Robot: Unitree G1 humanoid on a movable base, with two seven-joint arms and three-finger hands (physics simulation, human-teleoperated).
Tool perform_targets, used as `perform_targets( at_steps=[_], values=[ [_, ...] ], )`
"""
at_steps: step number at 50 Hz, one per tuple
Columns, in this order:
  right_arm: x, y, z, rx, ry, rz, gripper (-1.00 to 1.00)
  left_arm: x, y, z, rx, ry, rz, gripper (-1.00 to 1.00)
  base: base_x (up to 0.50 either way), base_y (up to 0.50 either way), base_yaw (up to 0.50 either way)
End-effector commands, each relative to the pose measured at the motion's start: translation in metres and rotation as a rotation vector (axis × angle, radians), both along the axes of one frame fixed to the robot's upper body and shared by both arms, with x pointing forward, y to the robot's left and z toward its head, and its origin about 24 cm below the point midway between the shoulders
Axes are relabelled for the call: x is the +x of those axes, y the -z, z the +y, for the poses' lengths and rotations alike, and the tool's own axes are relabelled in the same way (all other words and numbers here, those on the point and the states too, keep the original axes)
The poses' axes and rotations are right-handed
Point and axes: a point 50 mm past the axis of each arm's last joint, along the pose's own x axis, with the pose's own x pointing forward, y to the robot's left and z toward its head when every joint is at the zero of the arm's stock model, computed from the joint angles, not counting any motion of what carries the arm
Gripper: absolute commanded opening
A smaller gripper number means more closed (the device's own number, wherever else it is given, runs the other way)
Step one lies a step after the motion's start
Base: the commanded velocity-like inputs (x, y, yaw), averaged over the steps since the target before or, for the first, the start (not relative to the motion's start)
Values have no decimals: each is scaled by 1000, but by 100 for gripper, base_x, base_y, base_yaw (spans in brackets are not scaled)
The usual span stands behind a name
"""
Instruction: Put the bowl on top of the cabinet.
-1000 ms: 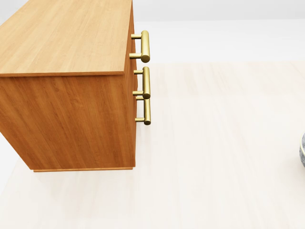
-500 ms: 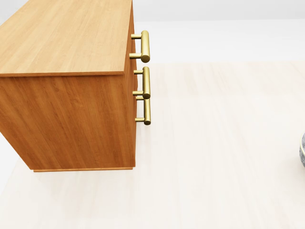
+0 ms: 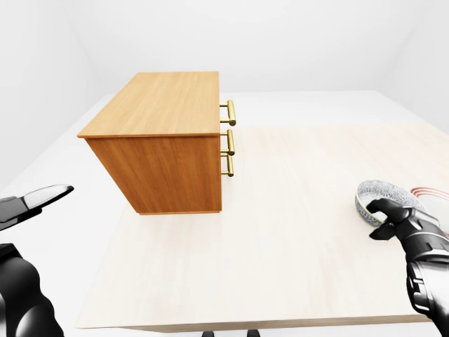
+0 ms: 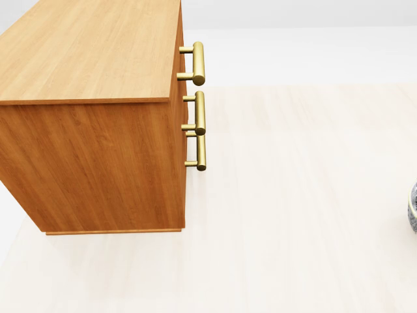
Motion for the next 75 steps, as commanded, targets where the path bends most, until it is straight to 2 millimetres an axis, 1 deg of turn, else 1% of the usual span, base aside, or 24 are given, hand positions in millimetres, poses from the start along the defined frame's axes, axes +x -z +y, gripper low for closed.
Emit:
perform_targets(
  at_steps=[1,21,25,30,31,35,36,39,40,44,46,47,48,51,52,55,57,60,63,67,68,71,72,75],
  values=[
    [-4,4,-1,15,14,1,-100,0,0,0,1,0,-2,100,0,0,0],
    [-2,1,-2,12,13,-3,-100,-1,-1,0,1,0,-6,100,0,0,0],
    [6,-11,-1,-5,5,-48,-100,1,0,-1,2,1,0,100,0,0,0],
    [31,-51,1,-87,-38,-149,-100,1,1,-1,3,1,4,100,0,0,0],
    [41,-69,4,-123,-60,-182,-100,1,1,-1,4,2,6,100,0,0,0],
    [57,-107,10,-205,-107,-226,-100,1,1,-1,2,0,7,100,0,0,0],
    [67,-130,16,-234,-131,-264,-100,0,1,-1,2,0,5,100,0,0,0],
    [76,-155,25,-288,-166,-276,-100,1,2,0,0,0,9,100,0,0,0],
    [81,-171,30,-312,-184,-283,-100,1,2,0,0,0,12,100,0,0,0],
    [89,-204,41,-347,-208,-323,-100,1,1,-1,1,2,5,100,0,0,0],
    [93,-231,52,-385,-230,-356,-100,1,1,-1,0,3,6,100,0,0,0],
    [93,-231,52,-386,-229,-357,-100,1,1,-1,0,3,6,100,0,0,0],
    [96,-250,61,-398,-246,-385,-100,1,2,-1,-1,4,7,100,0,0,0],
    [100,-270,78,-366,-278,-416,-100,2,3,-3,2,9,13,100,0,0,0],
    [102,-289,91,-397,-304,-447,-100,2,3,-3,3,10,15,100,0,0,0],
    [103,-316,114,-416,-346,-495,-100,1,2,-2,4,10,9,100,0,0,0],
    [102,-340,136,-428,-388,-540,-100,1,2,-1,2,9,8,100,0,0,0],
    [99,-360,153,-444,-420,-575,-100,1,1,-1,1,9,6,100,0,0,0],
    [95,-383,179,-465,-470,-632,-100,0,1,-1,1,13,5,100,0,0,0],
    [92,-398,202,-459,-522,-690,-100,-1,1,-2,0,15,-1,100,0,0,0],
    [92,-400,214,-430,-555,-711,-100,-1,0,-1,-2,16,-4,100,0,0,0],
    [94,-400,232,-384,-608,-745,-100,-1,1,-2,-4,20,-2,100,0,0,0],
    [96,-397,248,-334,-654,-757,-100,0,1,-3,-1,24,-1,100,0,0,0],
    [99,-392,264,-299,-699,-772,-100,0,1,-3,-1,24,-2,100,0,0,0]
  ],
)
